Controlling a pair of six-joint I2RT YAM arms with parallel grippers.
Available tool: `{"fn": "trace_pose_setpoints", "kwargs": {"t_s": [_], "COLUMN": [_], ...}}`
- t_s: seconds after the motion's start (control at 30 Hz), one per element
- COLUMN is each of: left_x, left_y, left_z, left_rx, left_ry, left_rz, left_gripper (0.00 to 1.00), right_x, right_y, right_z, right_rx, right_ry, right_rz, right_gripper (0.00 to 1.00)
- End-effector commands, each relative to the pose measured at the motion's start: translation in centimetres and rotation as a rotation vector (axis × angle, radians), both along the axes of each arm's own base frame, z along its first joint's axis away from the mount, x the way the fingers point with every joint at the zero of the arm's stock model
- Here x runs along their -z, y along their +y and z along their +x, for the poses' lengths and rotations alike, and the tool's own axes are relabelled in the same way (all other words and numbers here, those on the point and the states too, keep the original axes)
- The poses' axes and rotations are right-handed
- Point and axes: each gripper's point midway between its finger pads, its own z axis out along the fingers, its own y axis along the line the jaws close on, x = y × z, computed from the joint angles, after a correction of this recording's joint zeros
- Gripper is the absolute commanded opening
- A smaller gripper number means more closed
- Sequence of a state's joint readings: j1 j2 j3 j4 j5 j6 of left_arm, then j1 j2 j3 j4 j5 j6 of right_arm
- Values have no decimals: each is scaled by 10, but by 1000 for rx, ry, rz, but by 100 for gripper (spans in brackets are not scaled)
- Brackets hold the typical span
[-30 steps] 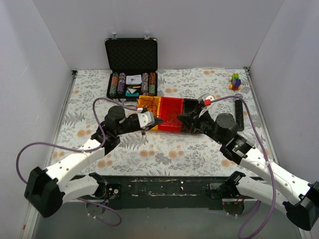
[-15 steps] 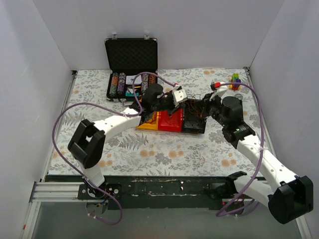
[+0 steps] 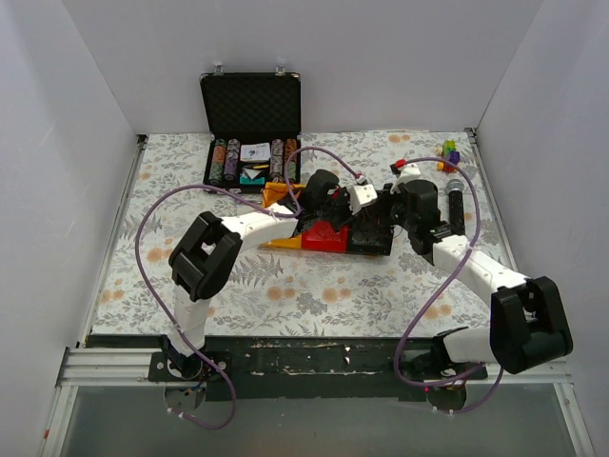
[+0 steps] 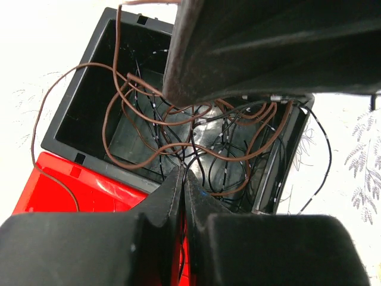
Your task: Untangle the cables
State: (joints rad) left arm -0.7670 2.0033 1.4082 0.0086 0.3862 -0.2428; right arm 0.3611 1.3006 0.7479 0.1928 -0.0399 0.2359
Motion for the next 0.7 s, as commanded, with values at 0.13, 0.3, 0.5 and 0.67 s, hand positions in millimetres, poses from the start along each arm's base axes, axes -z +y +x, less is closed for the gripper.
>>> {"fn": "trace_pose_setpoints", "kwargs": {"t_s": [0.13,0.3,0.5,0.67], "left_x": [-50,-99,-167,-211], "left_y": [-5,9,36,63], "left_z": [6,-11,-38,-58], "left_rx": [-25,-26,-23,-45], "left_ry": [-75,-84,-70,-72], "left_rz": [-68,-109,-187,-245], "left_gripper": [61,81,84,88], "right_x": [-11,-2,15,43], "right_y": [-1,0,8,17], "right_z": [28,40,56,62], "right_rx": [80,94,113,141], "right_ry": [-47,-14,30,101], "right_rz": [30,-1,-61,-119], "right_gripper": [1,1,1,1]}}
